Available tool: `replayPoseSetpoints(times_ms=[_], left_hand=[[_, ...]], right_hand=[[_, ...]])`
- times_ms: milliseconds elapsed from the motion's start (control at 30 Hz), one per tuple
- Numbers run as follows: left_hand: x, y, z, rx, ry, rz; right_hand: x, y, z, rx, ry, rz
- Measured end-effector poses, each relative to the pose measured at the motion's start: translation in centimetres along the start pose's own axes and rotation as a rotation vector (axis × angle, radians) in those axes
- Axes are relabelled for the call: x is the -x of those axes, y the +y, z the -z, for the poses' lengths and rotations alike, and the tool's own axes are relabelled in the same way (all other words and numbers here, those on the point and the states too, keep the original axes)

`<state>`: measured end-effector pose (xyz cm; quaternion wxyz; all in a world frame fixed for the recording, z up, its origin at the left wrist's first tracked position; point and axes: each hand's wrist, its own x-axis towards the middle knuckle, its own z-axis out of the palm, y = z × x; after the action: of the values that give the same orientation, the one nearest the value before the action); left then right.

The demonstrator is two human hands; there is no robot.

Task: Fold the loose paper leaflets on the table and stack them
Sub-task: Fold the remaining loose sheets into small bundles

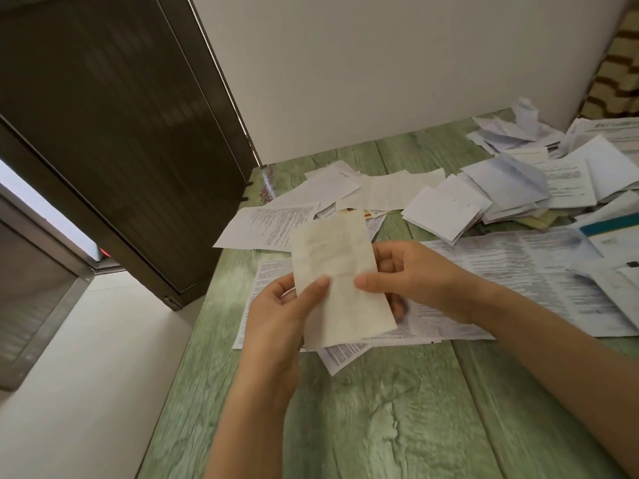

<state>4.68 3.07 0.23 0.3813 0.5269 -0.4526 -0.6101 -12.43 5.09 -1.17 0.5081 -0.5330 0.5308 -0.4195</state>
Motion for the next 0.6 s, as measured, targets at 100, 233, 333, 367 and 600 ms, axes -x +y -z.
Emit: replayPoseSetpoints(times_ms=[100, 233, 333, 367, 600], left_hand=[[-0.01, -0.36, 0.19, -0.059, 0.111, -0.071], [0.22, -0.11, -0.04, -0.101, 0.161, -0.122], [0.2, -0.03, -0.16, -0.089, 0.163, -0.098], [0.23, 0.03, -0.17, -0.075, 0.16, -0.086], [0.15, 0.11, -0.53, 0.037, 0.107, 0.045]], right_hand=[[0.01, -0.15, 0.2, -0.017, 0.011, -0.004], [-0.1, -0.17, 0.05, -0.123, 0.012, -0.021], [-0.22, -0.24, 0.23, -0.206, 0.02, -0.032], [-0.19, -0.25, 0.27, -0.209, 0.027, -0.024], [-0.26, -0.24, 0.3, -0.199, 0.089, -0.002]])
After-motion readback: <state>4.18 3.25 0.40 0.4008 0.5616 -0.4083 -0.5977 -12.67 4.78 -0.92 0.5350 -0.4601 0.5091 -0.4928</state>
